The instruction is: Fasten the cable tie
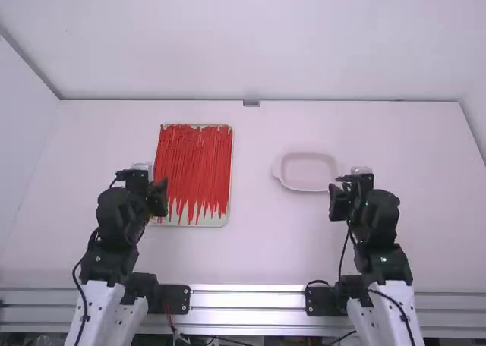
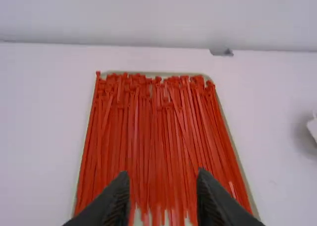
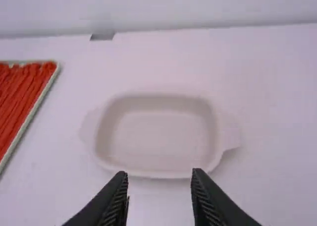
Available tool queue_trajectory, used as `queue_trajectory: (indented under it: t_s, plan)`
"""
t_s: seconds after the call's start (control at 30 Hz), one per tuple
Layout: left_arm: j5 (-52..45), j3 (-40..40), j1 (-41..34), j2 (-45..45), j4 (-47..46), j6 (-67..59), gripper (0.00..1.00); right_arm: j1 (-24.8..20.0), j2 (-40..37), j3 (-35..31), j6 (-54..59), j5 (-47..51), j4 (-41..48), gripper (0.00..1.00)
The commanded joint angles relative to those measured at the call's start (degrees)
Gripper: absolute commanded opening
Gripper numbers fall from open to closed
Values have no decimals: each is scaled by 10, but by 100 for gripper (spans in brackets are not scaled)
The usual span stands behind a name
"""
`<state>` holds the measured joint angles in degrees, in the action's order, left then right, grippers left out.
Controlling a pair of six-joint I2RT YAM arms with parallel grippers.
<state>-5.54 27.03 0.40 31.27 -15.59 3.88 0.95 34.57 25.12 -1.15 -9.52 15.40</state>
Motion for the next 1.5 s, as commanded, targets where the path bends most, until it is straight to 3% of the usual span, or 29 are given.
queue_trajectory:
  t_s: [0.0, 0.33, 0.67, 0.83, 1.17, 1.47]
  plan:
    - [-7, 49, 8, 43, -25, 13, 41, 8, 50, 57, -1, -26, 18, 41]
    - [-1, 189, 10, 201, -153, 17, 59, 51, 226, 193, 13, -46, 100, 59]
    - [-19, 337, 14, 366, -281, 21, 78, 130, 418, 337, 28, -92, 174, 78]
    - [-29, 400, 16, 437, -349, 25, 87, 158, 491, 399, 7, -91, 231, 83]
    - [-37, 472, 18, 517, -392, 30, 96, 195, 512, 472, -3, -42, 319, 96]
    - [-38, 495, 18, 543, -384, 31, 99, 166, 516, 498, -16, -43, 337, 100]
